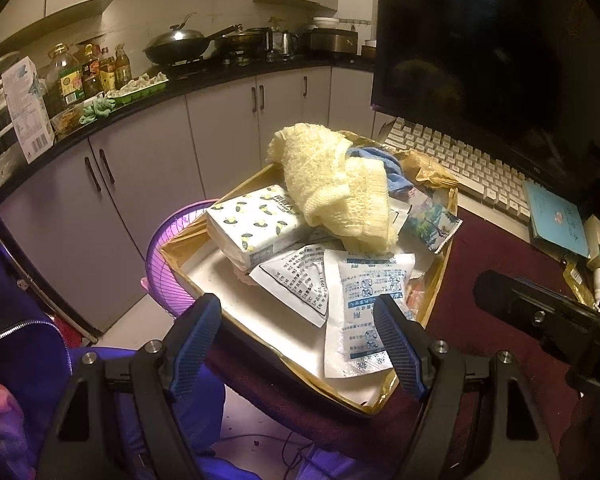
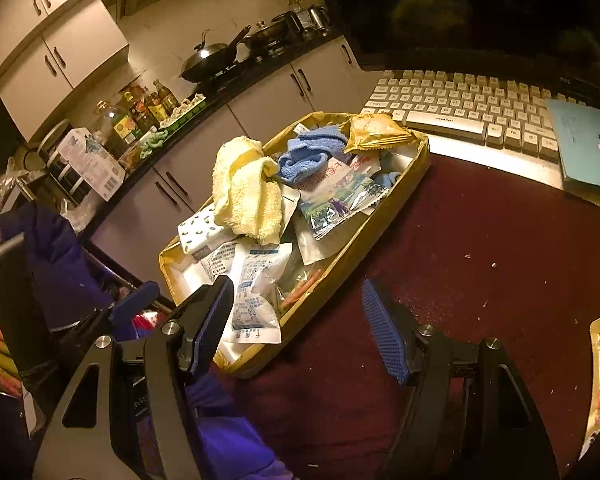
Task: Organize soft objects
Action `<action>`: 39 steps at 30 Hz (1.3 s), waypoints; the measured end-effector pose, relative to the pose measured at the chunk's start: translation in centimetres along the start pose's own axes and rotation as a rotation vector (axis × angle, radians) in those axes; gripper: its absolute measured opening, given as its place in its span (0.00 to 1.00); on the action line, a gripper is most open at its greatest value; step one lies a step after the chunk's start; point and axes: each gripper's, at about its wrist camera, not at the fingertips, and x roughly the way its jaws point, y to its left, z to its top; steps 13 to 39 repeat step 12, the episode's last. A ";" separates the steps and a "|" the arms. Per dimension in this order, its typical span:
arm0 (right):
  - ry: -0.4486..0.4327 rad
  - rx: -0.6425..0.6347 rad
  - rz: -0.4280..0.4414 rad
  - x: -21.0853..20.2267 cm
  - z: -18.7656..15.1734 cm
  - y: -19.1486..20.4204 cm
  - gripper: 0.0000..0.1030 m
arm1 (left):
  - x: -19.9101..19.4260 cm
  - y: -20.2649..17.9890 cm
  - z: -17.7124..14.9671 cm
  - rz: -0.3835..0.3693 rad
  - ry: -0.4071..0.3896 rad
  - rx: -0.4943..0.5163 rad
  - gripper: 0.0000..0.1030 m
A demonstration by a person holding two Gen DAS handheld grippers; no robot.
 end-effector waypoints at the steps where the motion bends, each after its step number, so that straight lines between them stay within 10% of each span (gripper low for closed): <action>1: -0.004 0.005 -0.002 -0.1 0.0 -0.1 0.66 | 0.1 -0.1 0.0 -0.002 0.004 0.003 0.76; 39: 0.006 0.011 0.006 0.0 -0.2 -0.1 0.66 | -0.1 -0.2 -0.2 0.000 -0.012 0.018 0.76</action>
